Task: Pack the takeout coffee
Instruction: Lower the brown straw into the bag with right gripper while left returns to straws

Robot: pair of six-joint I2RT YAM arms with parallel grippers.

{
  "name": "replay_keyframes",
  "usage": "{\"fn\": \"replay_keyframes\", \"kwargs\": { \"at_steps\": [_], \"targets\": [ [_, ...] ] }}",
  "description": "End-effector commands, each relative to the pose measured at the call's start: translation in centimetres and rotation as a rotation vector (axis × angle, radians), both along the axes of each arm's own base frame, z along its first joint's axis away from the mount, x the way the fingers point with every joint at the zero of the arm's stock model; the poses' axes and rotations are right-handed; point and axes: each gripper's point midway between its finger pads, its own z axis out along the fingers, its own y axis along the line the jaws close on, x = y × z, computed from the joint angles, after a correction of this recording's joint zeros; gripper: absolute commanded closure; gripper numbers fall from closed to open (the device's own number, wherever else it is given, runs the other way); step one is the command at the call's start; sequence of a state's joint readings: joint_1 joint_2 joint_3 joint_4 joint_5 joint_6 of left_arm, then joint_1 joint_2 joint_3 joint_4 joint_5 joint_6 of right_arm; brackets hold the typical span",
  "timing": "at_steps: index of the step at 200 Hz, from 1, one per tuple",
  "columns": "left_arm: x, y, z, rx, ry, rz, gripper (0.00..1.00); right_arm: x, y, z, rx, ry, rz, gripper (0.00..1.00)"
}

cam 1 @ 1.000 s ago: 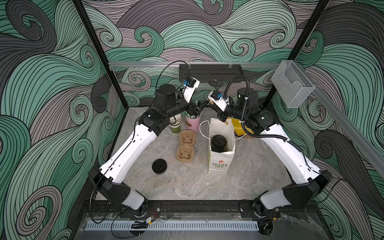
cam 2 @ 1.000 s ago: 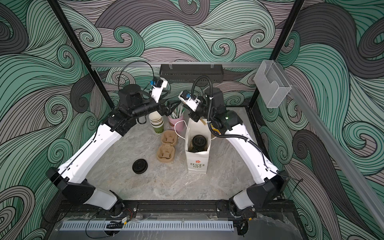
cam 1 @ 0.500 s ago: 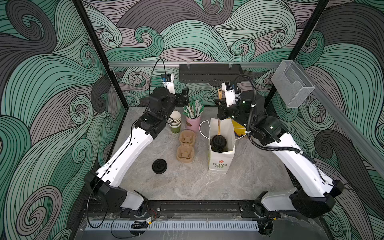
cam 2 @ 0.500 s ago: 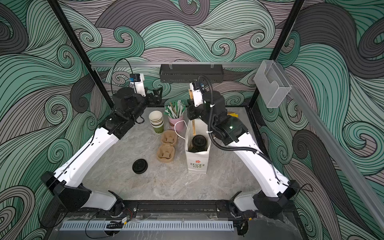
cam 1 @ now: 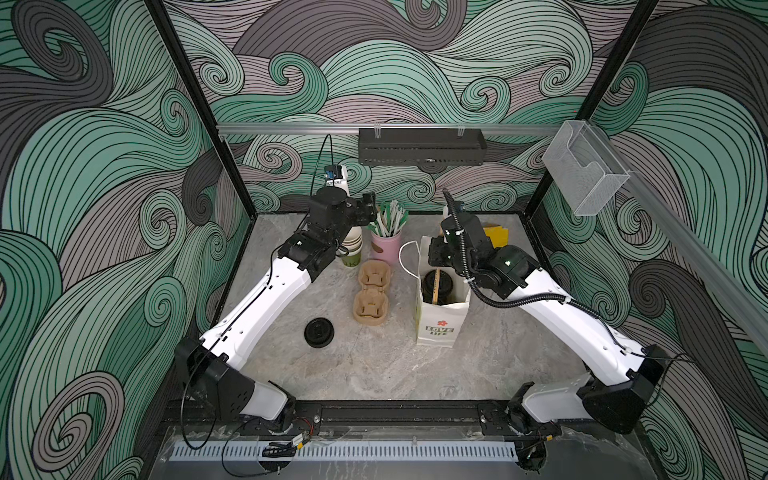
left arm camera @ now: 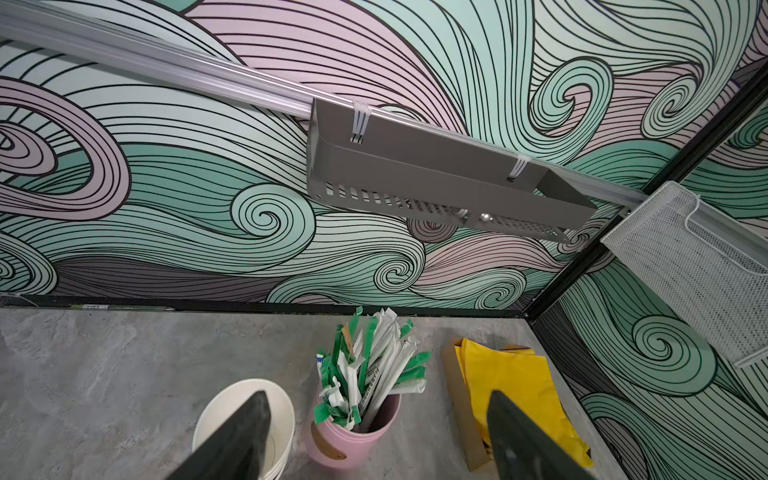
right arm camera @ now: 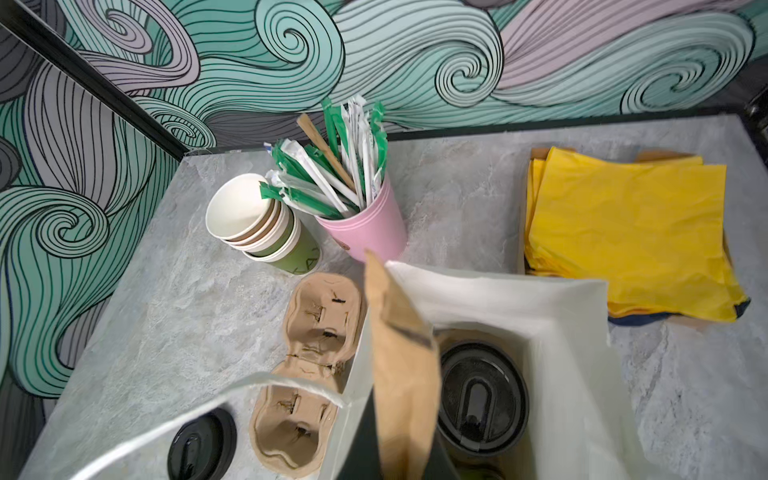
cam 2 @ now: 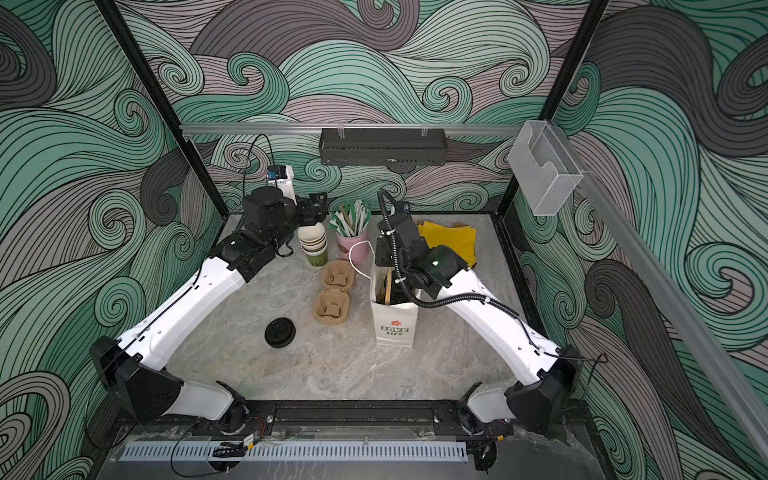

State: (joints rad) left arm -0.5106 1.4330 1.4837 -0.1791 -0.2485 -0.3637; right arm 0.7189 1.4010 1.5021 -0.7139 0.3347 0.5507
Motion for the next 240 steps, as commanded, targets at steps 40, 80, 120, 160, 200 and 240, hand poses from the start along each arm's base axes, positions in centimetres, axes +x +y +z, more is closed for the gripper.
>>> {"fn": "replay_keyframes", "kwargs": {
  "at_steps": [40,80,120,160,200,240],
  "targets": [
    [-1.1,0.9,-0.2,-0.002,0.049,0.002,0.17,-2.3,-0.5,-5.3,0.029,0.200,-0.052,0.69],
    [-0.3,0.9,-1.9,0.052,0.127,0.012,0.19,-2.0,-0.4,-2.1,0.007,0.139,0.014,0.51],
    [2.3,0.8,-4.2,0.089,0.274,0.023,0.30,-0.6,-2.3,4.0,-0.028,-0.023,0.047,0.51],
    [6.1,0.5,-7.7,0.062,0.462,0.003,0.40,0.7,-4.1,6.1,0.001,-0.015,0.044,0.58],
    [8.5,-3.6,-10.2,0.158,0.493,-0.228,0.47,1.6,-4.9,5.7,-0.010,0.068,0.043,0.63],
    [9.3,-3.5,-12.6,0.445,0.512,-0.319,0.48,2.0,-5.2,5.5,-0.013,0.077,0.044,0.65]
  ]
}}
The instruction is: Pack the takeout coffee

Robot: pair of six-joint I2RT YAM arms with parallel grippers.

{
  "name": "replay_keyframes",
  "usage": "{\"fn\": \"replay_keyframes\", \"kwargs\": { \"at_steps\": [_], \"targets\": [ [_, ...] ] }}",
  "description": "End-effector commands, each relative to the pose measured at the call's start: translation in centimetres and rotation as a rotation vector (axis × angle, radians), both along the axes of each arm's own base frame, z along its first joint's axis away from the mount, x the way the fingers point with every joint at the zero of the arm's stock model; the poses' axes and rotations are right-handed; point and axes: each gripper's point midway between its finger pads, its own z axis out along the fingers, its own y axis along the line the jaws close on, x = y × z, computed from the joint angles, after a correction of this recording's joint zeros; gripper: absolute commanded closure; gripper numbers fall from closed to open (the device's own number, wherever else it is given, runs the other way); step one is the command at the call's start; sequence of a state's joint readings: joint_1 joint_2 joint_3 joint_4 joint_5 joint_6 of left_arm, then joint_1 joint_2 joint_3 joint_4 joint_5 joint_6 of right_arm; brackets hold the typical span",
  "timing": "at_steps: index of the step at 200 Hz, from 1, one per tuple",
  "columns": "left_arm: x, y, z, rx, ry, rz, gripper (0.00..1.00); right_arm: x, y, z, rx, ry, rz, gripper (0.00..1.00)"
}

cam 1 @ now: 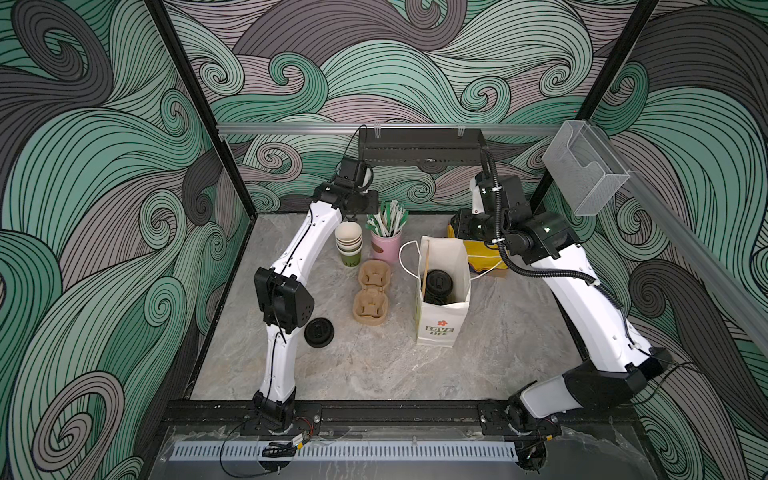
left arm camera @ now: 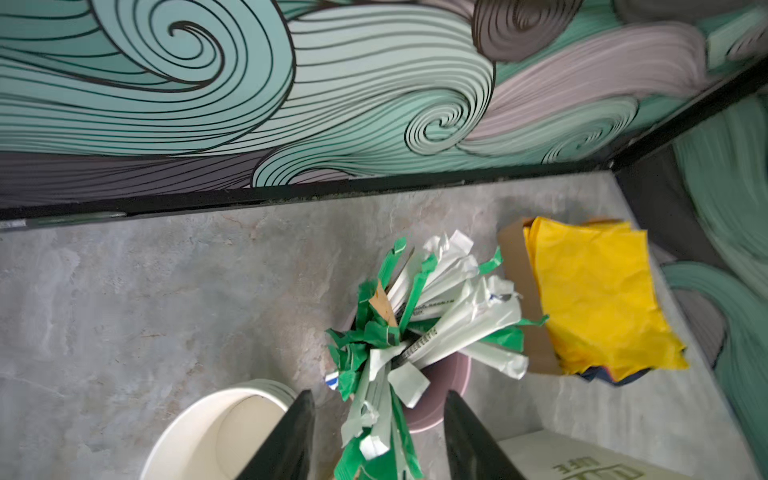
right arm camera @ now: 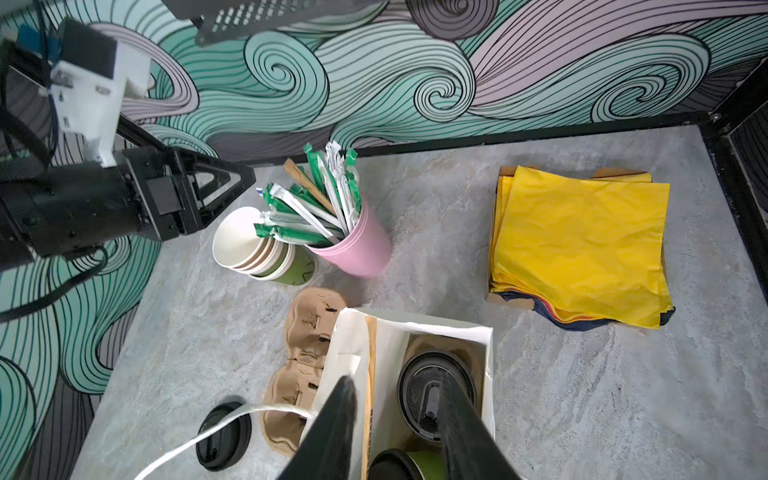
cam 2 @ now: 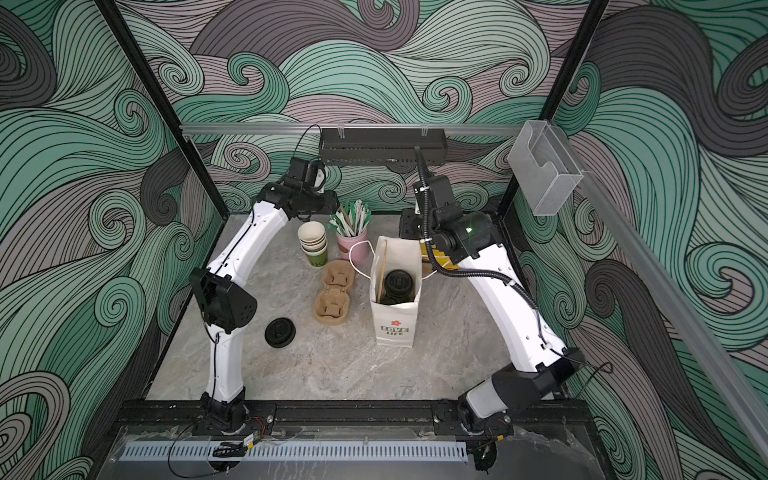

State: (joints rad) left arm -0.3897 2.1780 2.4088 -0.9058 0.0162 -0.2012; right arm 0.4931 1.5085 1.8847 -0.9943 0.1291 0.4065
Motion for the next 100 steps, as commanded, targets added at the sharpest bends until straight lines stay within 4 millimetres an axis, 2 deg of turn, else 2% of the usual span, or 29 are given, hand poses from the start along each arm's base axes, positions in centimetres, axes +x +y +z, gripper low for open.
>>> {"fn": "replay_keyframes", "kwargs": {
  "at_steps": [1,34,72,100],
  "targets": [
    [-1.5,-0.2,-0.5,0.151,0.025,-0.161,0.48,-0.5,-0.3,-0.4,-0.011,0.031,0.022,0.65],
    [-0.7,-0.7,-1.5,0.203,0.002,-0.225,0.52,-0.2,-0.1,-0.4,-0.006,0.037,0.039,0.67],
    [-1.0,-2.2,-1.7,0.142,0.005,-0.283,0.55,-0.2,0.2,-0.9,0.000,0.055,0.049,0.68],
    [-0.3,-3.6,-1.5,0.081,-0.031,-0.313,0.55,-0.2,0.3,-1.1,0.010,0.064,0.051,0.69]
  ]
}}
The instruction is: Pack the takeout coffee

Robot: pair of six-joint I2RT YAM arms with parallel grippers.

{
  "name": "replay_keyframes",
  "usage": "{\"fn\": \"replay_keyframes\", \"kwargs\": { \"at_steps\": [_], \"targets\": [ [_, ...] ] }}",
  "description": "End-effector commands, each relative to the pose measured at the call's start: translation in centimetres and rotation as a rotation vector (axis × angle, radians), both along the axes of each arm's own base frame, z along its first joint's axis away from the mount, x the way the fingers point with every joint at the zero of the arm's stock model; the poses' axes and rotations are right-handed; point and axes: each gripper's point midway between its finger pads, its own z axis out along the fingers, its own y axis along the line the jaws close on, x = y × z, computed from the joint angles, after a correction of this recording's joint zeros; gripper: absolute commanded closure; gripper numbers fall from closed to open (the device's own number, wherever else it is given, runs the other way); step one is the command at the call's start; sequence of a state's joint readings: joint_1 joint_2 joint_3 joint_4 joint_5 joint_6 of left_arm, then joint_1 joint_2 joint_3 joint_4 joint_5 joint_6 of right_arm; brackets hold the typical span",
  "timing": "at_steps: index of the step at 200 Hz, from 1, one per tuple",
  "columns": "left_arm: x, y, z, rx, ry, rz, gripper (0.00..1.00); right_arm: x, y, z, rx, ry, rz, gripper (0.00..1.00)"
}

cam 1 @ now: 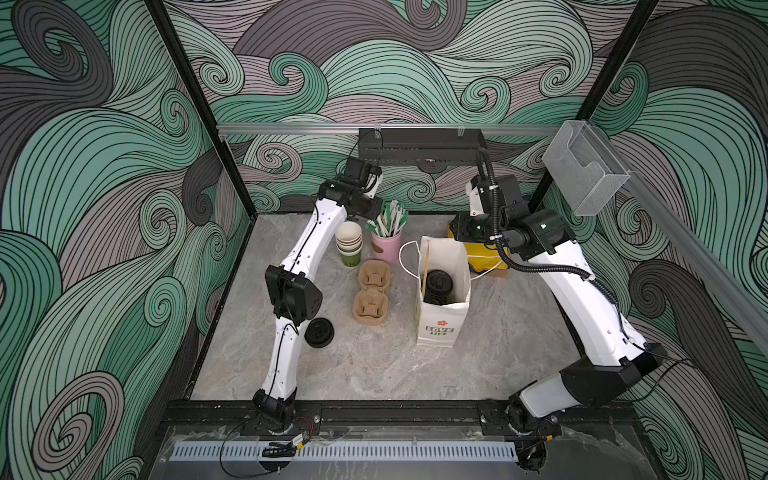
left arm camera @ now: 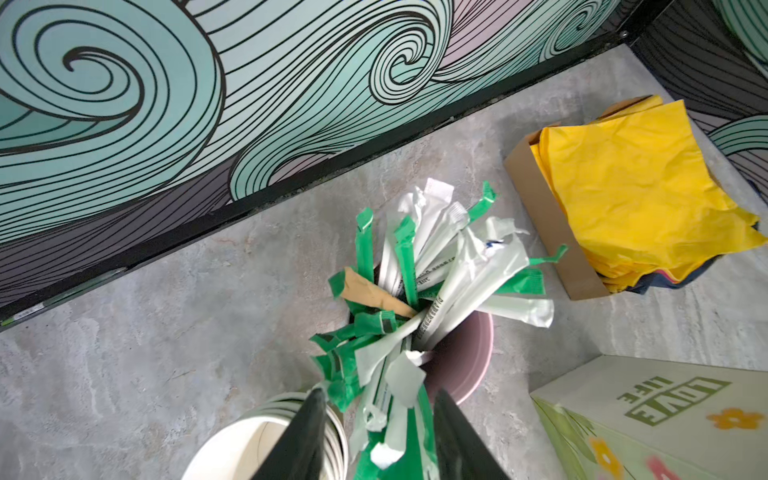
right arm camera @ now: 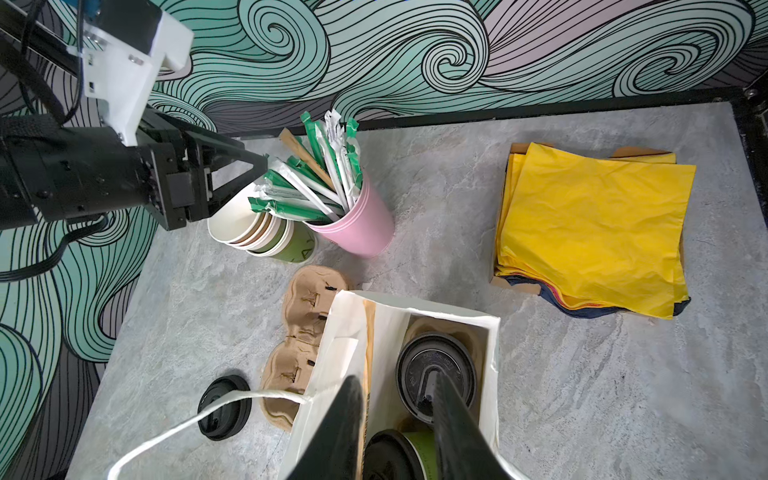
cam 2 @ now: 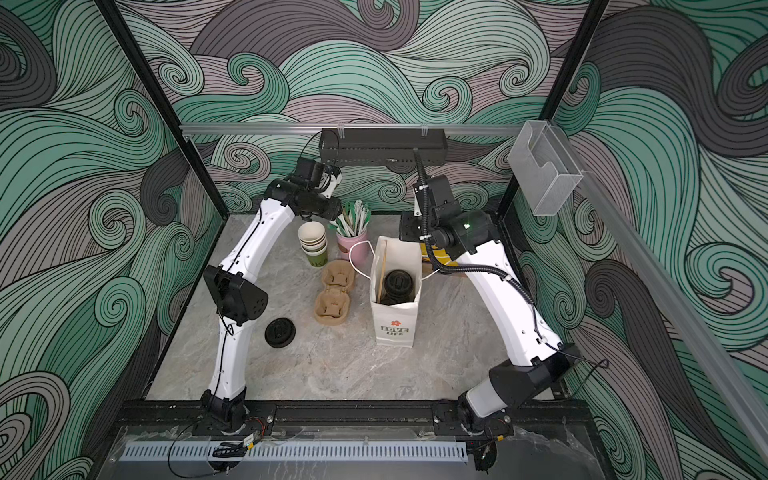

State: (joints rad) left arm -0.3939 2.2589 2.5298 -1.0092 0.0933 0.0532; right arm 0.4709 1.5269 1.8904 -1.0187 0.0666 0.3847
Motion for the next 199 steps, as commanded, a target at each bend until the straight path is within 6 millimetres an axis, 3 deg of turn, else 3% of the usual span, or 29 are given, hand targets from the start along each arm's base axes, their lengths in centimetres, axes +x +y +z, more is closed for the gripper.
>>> {"fn": "replay_keyframes", "kwargs": {
  "at_steps": [1,43,114,178,199],
  "targets": [
    [0.3,-2.2,-0.1,-0.059,-0.017,-0.078,0.55,-0.2,0.1,-0.1,0.006,0.018,0.011,0.69],
    [0.9,-2.5,-1.4,-0.045,-0.012,-0.092,0.59,-0.6,-0.1,0.0,0.008,0.023,0.004,0.70],
    [1.4,-2.3,-3.3,-0.006,0.001,-0.096,0.73,-0.7,-0.2,0.0,0.017,0.027,-0.008,0.70],
    [1.5,-2.3,-2.5,-0.007,-0.021,-0.099,1.00,-1.0,-0.7,0.6,0.014,0.007,-0.019,0.70],
    [1.3,-2.3,-1.4,-0.019,-0.039,-0.099,1.00,-1.1,-0.7,0.6,0.016,0.007,-0.021,0.70]
  ]
}}
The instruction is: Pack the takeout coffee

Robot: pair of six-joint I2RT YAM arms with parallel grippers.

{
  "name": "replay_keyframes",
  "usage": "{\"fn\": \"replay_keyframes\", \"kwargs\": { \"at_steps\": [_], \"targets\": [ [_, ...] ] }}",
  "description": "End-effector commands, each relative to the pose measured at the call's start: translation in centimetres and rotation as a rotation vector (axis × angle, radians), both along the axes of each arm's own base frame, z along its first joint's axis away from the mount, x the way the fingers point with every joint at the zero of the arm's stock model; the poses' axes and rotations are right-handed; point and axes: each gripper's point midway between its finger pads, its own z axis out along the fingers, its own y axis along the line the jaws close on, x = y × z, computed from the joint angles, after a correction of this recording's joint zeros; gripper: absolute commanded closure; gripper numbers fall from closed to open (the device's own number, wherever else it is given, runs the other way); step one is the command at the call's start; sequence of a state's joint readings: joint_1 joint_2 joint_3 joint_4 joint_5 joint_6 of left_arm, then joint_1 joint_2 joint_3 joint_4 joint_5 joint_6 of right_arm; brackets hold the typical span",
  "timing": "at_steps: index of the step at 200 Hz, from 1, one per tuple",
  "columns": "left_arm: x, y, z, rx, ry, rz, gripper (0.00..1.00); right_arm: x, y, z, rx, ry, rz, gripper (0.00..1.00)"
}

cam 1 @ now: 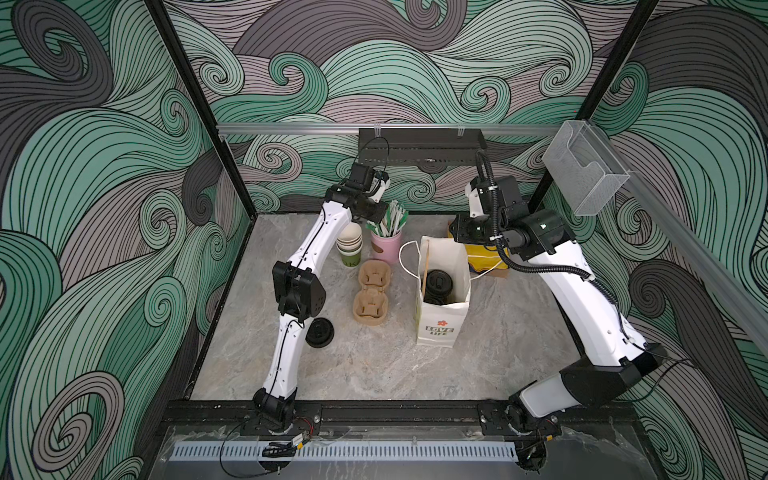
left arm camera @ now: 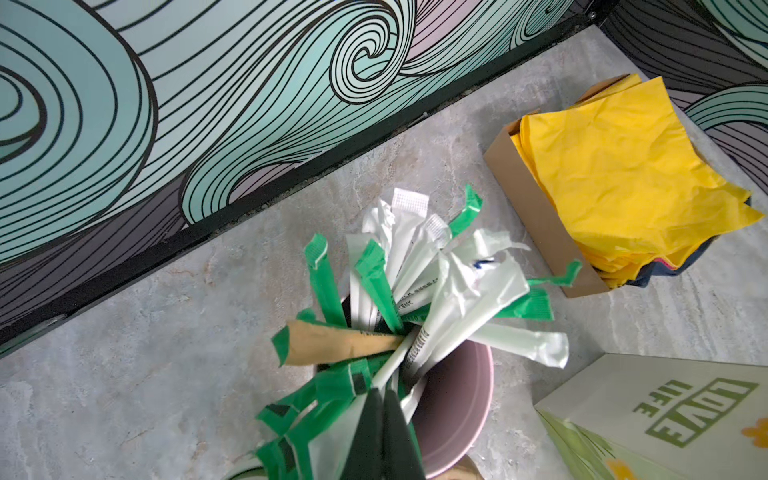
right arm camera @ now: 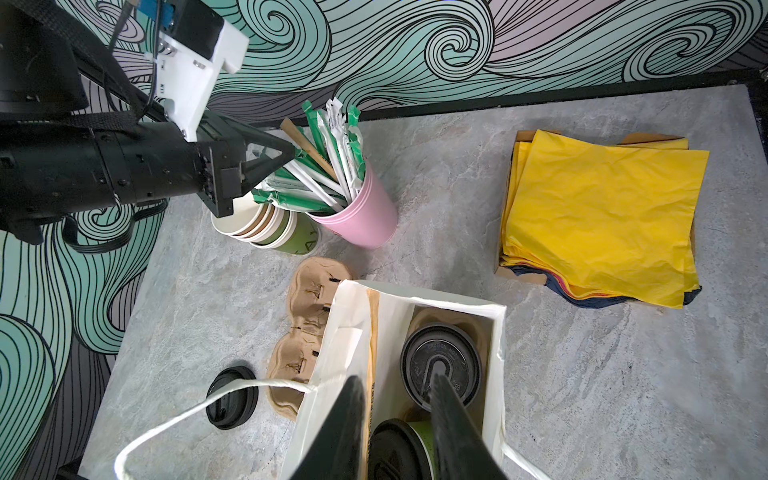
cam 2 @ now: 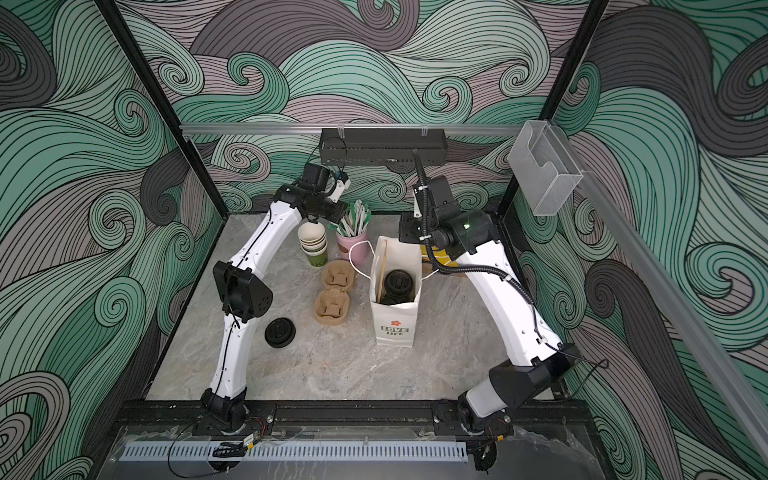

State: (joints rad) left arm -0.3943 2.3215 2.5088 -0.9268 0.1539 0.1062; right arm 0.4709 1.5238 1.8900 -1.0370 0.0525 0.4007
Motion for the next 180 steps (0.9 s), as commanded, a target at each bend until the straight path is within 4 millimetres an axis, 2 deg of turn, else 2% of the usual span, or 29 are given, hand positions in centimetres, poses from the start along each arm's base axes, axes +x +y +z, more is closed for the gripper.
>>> {"fn": "replay_keyframes", "kwargs": {
  "at_steps": [1,31,81,129,162,180],
  "targets": [
    [-0.2,-0.5,1.6,-0.012,-0.039,-0.018,1.00,-0.7,-0.8,0.9,0.004,-0.016,-0.021,0.70],
    [-0.8,-0.5,3.9,-0.040,-0.076,-0.020,1.00,-0.8,-1.0,0.9,0.004,-0.020,-0.027,0.69],
    [-2.4,0.8,7.8,-0.049,-0.138,0.001,1.00,-1.0,-1.6,1.5,-0.021,-0.049,-0.030,0.68],
    [-3.7,2.1,10.3,-0.018,-0.196,0.014,1.00,-1.1,-1.9,2.2,-0.030,-0.073,-0.022,0.68],
    [-5.5,3.2,13.8,0.000,-0.274,-0.003,1.00,-1.0,-1.6,3.5,-0.064,-0.123,0.044,0.66],
    [-6.7,4.0,16.1,0.010,-0.333,-0.004,1.00,-0.6,-0.6,4.6,-0.079,-0.179,0.122,0.64]
  ]
}}
